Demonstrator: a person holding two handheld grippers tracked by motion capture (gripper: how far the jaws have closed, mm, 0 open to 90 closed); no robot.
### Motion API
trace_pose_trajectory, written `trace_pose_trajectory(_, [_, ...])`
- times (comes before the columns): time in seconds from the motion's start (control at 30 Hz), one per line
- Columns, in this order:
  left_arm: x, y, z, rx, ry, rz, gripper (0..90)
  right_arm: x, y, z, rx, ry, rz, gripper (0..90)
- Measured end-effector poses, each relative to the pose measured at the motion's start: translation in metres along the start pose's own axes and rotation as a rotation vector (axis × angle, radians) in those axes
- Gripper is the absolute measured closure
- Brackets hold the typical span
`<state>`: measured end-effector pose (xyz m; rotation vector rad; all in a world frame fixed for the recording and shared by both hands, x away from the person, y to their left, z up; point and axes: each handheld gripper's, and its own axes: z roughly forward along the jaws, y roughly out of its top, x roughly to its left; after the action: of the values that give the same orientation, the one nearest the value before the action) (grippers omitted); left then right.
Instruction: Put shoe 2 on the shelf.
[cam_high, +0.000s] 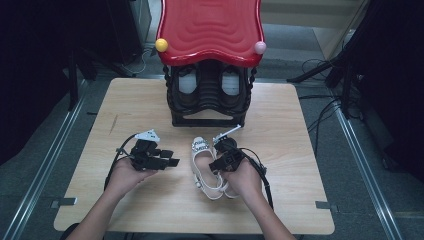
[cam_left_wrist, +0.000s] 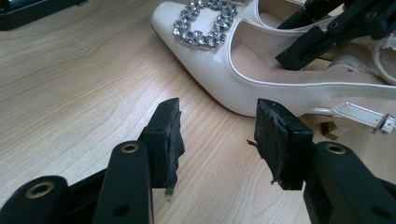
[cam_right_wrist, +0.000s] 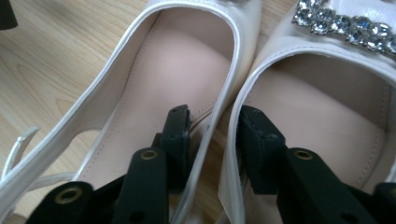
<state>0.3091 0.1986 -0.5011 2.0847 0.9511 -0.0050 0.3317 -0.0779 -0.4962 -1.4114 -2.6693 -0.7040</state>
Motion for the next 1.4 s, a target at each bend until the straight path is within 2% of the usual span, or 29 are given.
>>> trace_pose_trajectory(0.2, [0.001,0.0,-0.001,0.002,0.002,0.0,51.0,-0.001,0.0,0.001,-0.009,-0.006,-0.014,76.8])
trace_pose_trajectory(0.23, [0.001,0.0,-0.001,-0.001,0.005,-0.002,51.0,-0.001,0.0,0.001,-0.008,-0.005,-0.002,78.5])
trace_pose_trajectory(0.6, [0.004,-0.001,-0.002,-0.006,0.01,-0.012,50.4,-0.005,0.002,-0.004,0.009,-0.003,-0.02,85.1])
trace_pose_trajectory(0.67, [0.005,-0.001,-0.002,-0.002,0.008,-0.011,50.3,-0.005,0.003,-0.007,0.011,-0.006,-0.036,85.6])
trace_pose_trajectory(0.93, [0.01,-0.003,-0.007,-0.017,0.02,-0.023,50.4,-0.013,0.013,-0.017,0.029,0.013,-0.159,86.1])
trace_pose_trajectory(1.0, [0.012,-0.004,-0.009,-0.02,0.022,-0.028,50.4,-0.014,0.017,-0.023,0.039,0.026,-0.213,86.0])
trace_pose_trajectory(1.13, [0.016,-0.007,-0.014,-0.023,0.036,-0.033,50.4,-0.016,0.023,-0.036,0.037,0.058,-0.284,85.9])
trace_pose_trajectory(1.2, [0.018,-0.009,-0.016,-0.029,0.038,-0.045,50.4,-0.017,0.028,-0.042,0.022,0.069,-0.354,85.9])
trace_pose_trajectory(1.23, [0.018,-0.01,-0.018,-0.032,0.041,-0.05,50.4,-0.019,0.031,-0.045,0.028,0.086,-0.359,85.8])
trace_pose_trajectory(1.33, [0.019,-0.013,-0.02,-0.035,0.05,-0.054,50.5,-0.021,0.041,-0.052,0.051,0.103,-0.474,85.7])
trace_pose_trajectory(1.4, [0.02,-0.016,-0.022,-0.034,0.057,-0.06,50.4,-0.018,0.045,-0.057,0.059,0.113,-0.531,85.7])
